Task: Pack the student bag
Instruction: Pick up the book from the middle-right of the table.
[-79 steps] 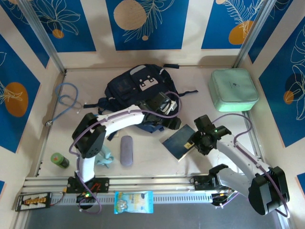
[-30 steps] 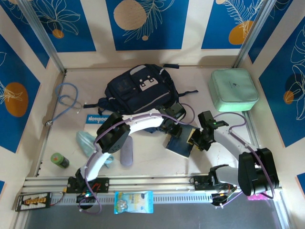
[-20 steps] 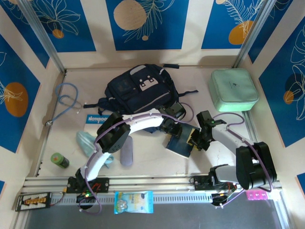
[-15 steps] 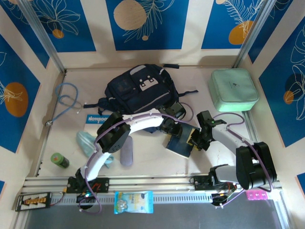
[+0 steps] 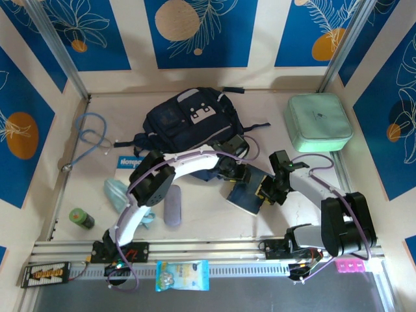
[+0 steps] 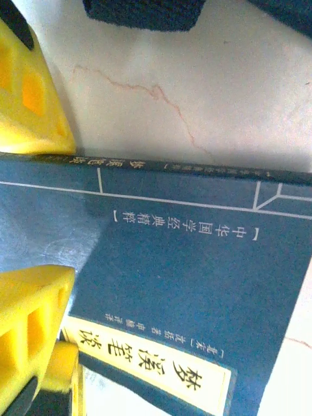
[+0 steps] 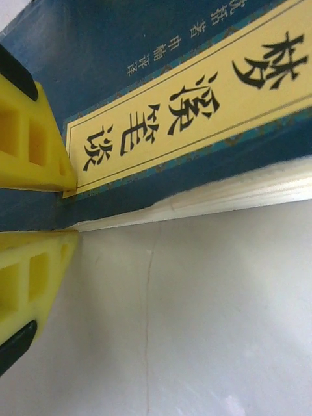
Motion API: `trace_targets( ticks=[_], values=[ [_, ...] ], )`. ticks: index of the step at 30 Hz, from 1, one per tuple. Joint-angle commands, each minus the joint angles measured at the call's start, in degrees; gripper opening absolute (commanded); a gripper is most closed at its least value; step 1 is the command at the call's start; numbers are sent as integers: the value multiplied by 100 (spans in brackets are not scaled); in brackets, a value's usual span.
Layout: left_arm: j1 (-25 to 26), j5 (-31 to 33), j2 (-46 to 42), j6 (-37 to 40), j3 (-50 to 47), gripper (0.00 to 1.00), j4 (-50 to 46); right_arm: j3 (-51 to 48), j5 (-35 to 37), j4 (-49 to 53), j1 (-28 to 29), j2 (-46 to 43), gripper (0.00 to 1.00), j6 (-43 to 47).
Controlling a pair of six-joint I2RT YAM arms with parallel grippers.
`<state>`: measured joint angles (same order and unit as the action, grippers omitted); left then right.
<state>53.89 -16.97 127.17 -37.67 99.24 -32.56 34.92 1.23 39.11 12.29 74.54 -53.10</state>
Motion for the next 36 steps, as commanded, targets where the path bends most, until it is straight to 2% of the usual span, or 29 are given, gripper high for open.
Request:
trace_targets(
  ticks=[1,10,21,29,33,36],
  values=[
    [148,-769,-514,-227,42,45,447,4,-116,-254,24,219,21,-188],
    [157,-835,-741,-168,-299,42,488,182,-105,-387,21,353,21,-133],
    [146,-1087,-485,-113,-200,36,412,344,51,-413,-1,610,17,4],
    [151,-1138,-304,-64,-99,36,297,411,97,-422,-22,676,14,-20],
    [151,-950,-327,7,-61,30,173,425,94,-383,-51,665,14,-9],
    [135,-765,-474,74,-50,21,142,413,146,-328,-74,570,15,-3]
  ],
)
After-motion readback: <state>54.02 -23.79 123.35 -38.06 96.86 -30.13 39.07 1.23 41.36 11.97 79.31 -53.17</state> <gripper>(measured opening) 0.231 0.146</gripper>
